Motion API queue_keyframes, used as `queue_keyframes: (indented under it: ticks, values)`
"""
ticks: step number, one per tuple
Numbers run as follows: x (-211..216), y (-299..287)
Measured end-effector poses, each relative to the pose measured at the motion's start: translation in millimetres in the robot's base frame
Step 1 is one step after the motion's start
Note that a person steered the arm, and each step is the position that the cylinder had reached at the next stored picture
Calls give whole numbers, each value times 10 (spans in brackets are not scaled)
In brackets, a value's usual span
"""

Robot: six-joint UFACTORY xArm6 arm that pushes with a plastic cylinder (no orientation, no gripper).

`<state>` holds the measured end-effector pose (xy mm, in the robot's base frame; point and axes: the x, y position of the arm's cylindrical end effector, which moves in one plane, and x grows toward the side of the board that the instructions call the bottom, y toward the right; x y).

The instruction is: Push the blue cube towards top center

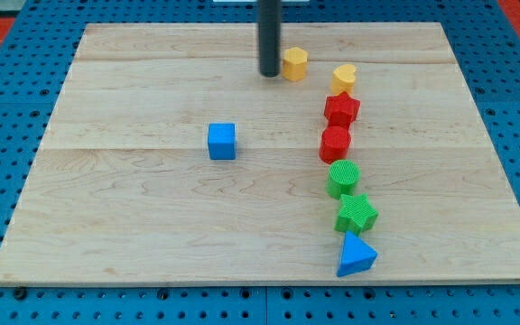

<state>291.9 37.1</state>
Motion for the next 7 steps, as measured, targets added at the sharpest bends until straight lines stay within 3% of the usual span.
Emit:
queue_keyframes:
  ticks: [1,2,3,5,6,7]
  values:
    - [-143,490]
    - [-253,499]
    - [-169,-322]
    - [878,-1627]
    - [1697,-1814]
    - [2174,-1569]
